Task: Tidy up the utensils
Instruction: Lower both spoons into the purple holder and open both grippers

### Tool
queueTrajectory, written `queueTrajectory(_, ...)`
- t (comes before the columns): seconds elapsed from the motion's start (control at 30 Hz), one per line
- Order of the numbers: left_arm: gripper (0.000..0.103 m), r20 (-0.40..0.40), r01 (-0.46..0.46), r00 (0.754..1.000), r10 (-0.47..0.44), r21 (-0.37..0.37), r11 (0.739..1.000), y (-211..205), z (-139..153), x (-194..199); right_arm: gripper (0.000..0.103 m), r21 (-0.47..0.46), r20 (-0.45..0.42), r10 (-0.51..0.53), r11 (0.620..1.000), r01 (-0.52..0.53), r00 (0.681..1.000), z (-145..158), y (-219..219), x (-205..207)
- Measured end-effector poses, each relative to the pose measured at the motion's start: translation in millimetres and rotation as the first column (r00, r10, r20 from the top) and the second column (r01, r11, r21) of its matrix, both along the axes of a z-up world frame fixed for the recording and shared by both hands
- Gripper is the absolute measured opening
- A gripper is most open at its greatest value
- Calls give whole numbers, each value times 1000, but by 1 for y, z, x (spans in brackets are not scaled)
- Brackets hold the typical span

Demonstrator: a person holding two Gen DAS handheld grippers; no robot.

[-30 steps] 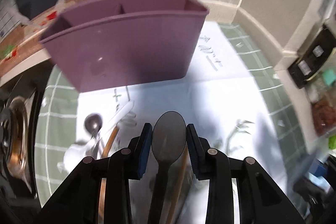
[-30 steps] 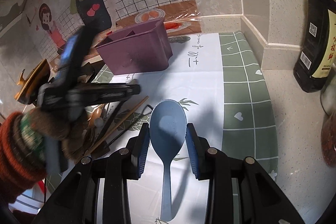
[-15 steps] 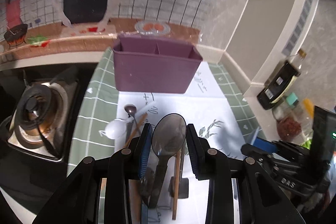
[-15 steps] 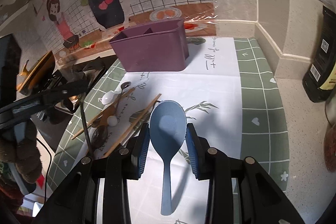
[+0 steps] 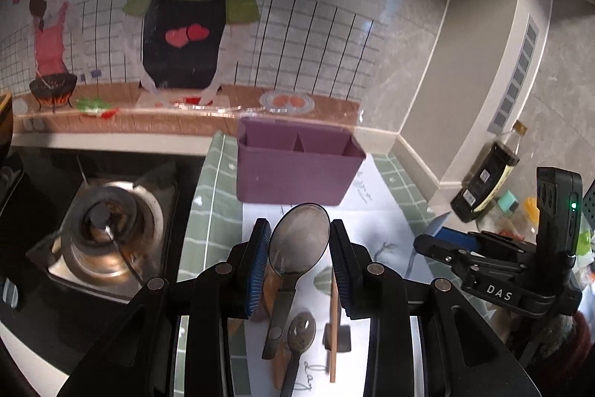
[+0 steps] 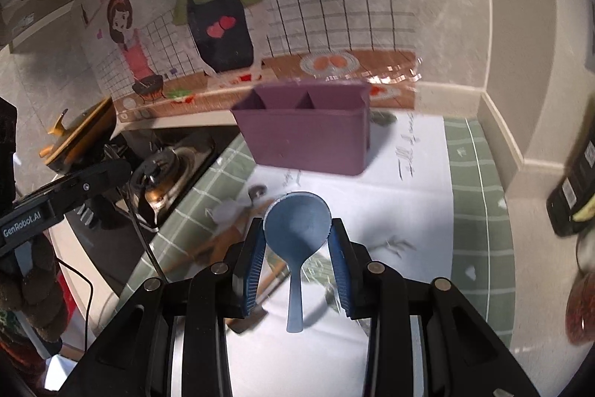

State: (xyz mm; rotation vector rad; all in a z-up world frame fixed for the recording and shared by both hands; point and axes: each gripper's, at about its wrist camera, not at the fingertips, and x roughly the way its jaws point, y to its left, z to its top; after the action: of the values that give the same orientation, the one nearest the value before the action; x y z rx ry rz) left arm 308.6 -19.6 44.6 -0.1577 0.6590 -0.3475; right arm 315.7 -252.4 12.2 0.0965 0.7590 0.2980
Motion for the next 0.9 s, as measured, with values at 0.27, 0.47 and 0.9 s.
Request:
queueTrajectory(0.27,34,343,70,939,5,-205,976,15,149,43,32,-10,278,22,1000,-20,960,150,3,39)
queueTrajectory(0.47,34,335,3,938,85,-254,967,13,136,116,32,3,325,1,1000,-3,946,180,-4,90)
queueTrajectory(0.9,34,151,-41,986,74,-211,977,-6,39,210,32,-59,162,4,998,6,987,67,5,195)
